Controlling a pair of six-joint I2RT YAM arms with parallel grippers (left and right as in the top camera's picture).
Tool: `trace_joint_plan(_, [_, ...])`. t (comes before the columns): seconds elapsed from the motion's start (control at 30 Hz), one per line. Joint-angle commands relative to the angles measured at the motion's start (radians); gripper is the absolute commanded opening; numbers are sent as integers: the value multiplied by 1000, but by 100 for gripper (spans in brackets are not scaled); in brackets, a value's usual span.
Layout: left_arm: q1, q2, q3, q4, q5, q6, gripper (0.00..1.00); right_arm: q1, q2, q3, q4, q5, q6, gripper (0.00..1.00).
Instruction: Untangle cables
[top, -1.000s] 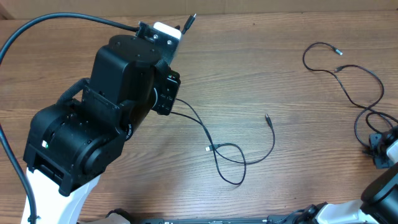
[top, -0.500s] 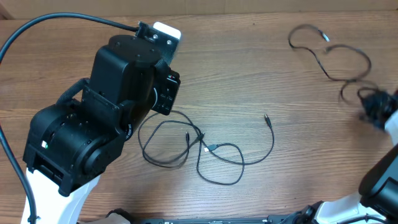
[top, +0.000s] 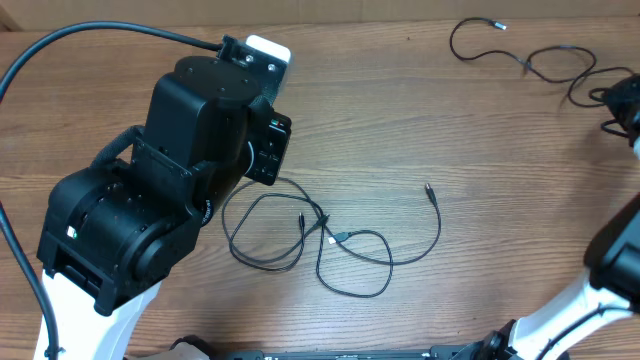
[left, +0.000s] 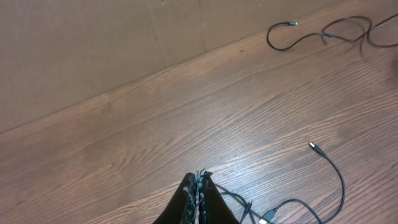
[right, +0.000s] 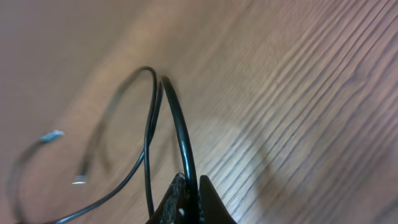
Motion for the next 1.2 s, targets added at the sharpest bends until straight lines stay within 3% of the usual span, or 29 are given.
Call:
trace_joint_plan(0.0, [7, -1, 14, 2, 4, -11, 4, 5, 111, 67, -8, 9, -34, 4])
trace_joint_plan(0.23, [7, 18, 13, 0, -49, -19, 4, 11, 289, 164, -9, 10, -90, 4])
trace_joint_plan(0.37, [7, 21, 13, 1, -53, -19, 4, 15, 300, 172, -2, 23, -117, 4])
trace_joint_plan(0.4, [7, 21, 13, 1, -52, -19, 4, 15, 300, 179, -11, 29, -117, 20])
trace_joint_plan(0.43, [7, 21, 13, 1, -52, -20, 6, 15, 300, 195, -35, 27, -115, 75])
trace_joint_plan(0.47, [7, 21, 13, 0, -52, -23, 9, 15, 299, 211, -61, 26, -115, 100])
trace_joint_plan(0.7, [7, 21, 13, 0, -68, -31, 24, 28, 224, 400, -346, 28, -115, 100])
trace_joint_plan(0.97, [7, -15, 14, -7, -186, -76, 14, 89, -37, 413, -591, 16, -146, 100])
trace_joint_plan(1.17, [7, -158, 14, -40, -262, -128, 10, 220, -180, 411, -776, -254, -348, 100])
